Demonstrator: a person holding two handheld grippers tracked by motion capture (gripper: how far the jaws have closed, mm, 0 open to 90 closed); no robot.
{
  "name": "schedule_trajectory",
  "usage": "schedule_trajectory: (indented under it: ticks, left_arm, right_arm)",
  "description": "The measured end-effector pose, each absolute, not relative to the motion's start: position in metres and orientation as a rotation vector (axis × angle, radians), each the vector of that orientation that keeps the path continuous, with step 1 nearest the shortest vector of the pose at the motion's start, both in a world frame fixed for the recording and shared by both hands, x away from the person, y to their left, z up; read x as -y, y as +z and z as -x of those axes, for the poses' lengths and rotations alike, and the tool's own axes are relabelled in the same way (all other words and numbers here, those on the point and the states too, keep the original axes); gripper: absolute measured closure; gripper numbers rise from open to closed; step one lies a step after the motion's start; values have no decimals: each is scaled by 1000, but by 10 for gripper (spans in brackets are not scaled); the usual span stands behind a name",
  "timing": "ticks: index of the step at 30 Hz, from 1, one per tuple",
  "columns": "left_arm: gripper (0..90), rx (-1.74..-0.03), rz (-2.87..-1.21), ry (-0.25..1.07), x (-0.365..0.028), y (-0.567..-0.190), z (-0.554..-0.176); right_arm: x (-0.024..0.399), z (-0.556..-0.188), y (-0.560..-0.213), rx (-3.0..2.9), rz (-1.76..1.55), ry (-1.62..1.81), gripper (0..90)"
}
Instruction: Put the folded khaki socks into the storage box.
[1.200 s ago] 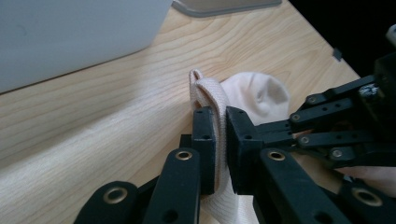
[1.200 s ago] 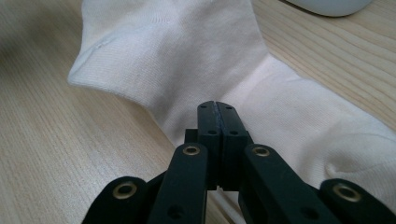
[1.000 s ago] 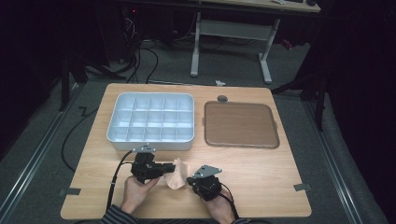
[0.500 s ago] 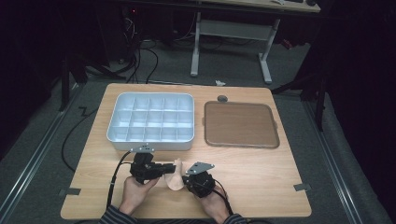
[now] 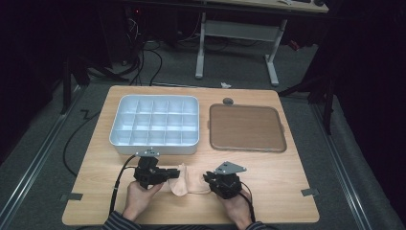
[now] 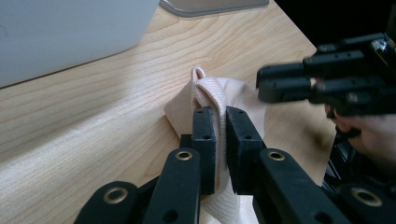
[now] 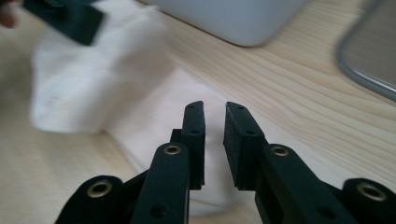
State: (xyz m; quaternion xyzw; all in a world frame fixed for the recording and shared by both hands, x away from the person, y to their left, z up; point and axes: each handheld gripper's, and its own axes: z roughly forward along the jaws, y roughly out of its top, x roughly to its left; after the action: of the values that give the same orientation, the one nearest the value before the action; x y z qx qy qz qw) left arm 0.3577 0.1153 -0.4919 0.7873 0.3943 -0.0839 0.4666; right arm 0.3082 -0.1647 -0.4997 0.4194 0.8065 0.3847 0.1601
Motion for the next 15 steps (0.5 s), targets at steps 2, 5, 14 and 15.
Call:
schedule_trajectory:
  ticks: [2,5,14,15]
  left_arm:
    - [832,-969,-1932,-203,-116,-492,-358]
    - [832,-978,-1934,-215,-117,-492,-360]
    - [831,-978,-1927,-220,-115,-491,-358]
    - [830,-978,-1924,-225,-115,-492,-359]
  right_arm:
    - [175,-310,-502,-2269,-1250,1098,728]
    - [183,-309,-504,-2246,-1289,1113,690]
    - [180,-309,-519,-2286,-1316,1109,766]
    - [180,-309,-520,-2291,-1317,1104,782]
